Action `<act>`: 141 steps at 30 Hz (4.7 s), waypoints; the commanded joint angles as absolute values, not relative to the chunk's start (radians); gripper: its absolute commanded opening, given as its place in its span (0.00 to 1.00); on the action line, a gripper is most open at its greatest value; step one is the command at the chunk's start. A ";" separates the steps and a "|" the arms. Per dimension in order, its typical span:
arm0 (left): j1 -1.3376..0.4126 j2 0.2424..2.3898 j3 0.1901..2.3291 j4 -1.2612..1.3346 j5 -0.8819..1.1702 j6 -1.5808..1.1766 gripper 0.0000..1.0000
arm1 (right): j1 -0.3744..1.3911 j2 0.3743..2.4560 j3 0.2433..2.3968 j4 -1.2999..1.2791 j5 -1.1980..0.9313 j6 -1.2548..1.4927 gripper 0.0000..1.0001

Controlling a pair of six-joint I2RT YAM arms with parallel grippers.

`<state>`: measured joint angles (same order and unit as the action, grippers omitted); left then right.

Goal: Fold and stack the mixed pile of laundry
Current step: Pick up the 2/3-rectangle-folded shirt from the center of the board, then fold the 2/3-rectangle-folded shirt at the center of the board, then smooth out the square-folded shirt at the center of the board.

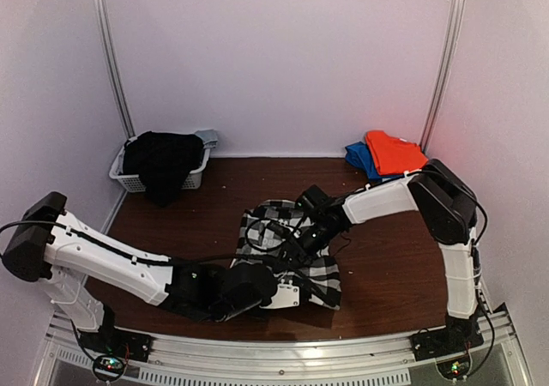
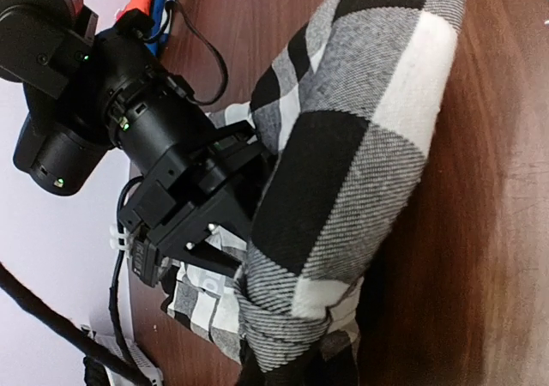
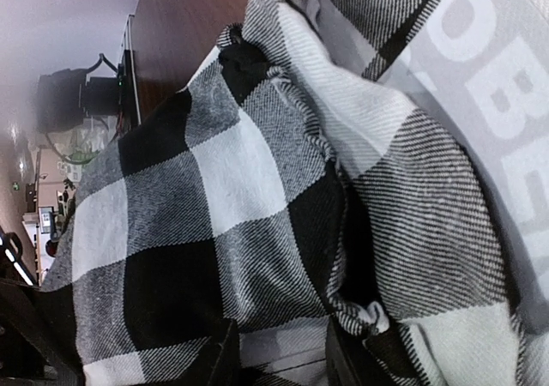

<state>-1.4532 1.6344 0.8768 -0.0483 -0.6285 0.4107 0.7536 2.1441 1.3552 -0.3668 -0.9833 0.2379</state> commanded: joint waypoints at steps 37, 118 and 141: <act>-1.259 1.656 1.348 -0.760 0.311 0.233 0.00 | 0.603 2.212 1.656 -0.779 -0.787 0.117 0.59; -0.952 1.612 0.953 -0.114 0.298 -0.383 0.43 | 0.506 1.608 0.895 -0.528 -0.757 0.488 0.69; -0.760 1.546 0.741 0.233 0.447 -0.591 0.72 | 0.502 1.683 0.947 -0.344 -0.747 0.419 0.84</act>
<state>-0.7860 1.5391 0.7017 0.1181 0.4065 -0.5884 0.5026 1.6543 0.9123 -0.4065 -0.7364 0.4793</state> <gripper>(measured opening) 0.725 0.849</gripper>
